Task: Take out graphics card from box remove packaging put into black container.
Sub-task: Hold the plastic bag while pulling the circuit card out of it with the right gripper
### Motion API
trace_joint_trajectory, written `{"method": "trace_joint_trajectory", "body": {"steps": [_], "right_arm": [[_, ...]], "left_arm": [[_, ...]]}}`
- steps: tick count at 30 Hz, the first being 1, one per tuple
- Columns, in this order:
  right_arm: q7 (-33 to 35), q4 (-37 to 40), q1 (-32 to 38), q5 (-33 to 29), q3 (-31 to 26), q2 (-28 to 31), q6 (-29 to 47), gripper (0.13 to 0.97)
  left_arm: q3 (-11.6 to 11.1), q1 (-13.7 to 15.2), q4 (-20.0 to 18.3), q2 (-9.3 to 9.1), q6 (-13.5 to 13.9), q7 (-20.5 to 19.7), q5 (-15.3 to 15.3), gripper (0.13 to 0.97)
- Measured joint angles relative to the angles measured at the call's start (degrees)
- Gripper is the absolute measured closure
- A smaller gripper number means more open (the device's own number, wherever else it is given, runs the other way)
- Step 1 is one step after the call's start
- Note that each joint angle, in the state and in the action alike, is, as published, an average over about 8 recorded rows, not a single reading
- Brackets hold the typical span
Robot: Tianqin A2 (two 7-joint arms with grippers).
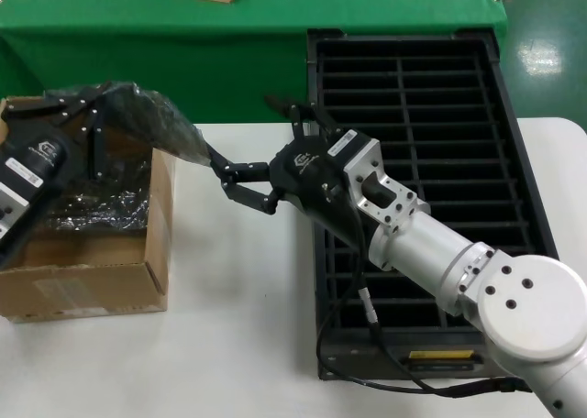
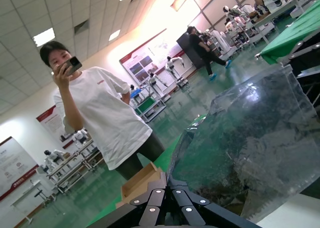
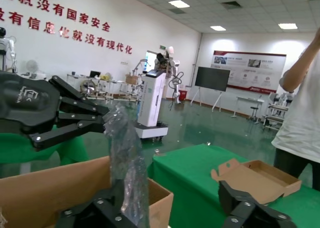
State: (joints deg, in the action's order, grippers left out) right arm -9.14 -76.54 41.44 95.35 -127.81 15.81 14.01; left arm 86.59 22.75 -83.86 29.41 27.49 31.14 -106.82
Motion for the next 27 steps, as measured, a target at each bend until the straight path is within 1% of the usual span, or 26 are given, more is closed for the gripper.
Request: {"method": "trace_joint_trajectory", "body": {"steps": [7, 11, 19, 20, 27], "right_arm": [[-1.8, -1.1, -1.6, -3.2, 2.0, -0.5, 1.5, 0.541], [-1.7, -1.4, -2.5, -4.1, 3.5, -1.0, 2.5, 0.541], [0.1, -0.8, -3.5, -4.1, 6.2, -2.4, 4.8, 0.745], [0.4, -0.7, -3.6, -4.1, 6.5, -2.6, 5.1, 0.745], [2.1, 0.2, -3.8, -3.8, 7.9, -3.9, 6.8, 0.864]], "left_arm": [[0.4, 1.0, 0.7, -0.34, -0.9, -0.2, 0.6, 0.958], [0.6, 1.3, 0.8, -0.3, -1.5, -0.5, 1.1, 0.958], [1.1, 1.9, 1.3, -0.25, -2.8, -1.1, 2.0, 0.958], [1.2, 2.0, 1.3, -0.27, -2.9, -1.1, 2.1, 0.958], [2.0, 2.1, 1.1, -0.53, -3.1, -1.5, 2.6, 0.958]]}}
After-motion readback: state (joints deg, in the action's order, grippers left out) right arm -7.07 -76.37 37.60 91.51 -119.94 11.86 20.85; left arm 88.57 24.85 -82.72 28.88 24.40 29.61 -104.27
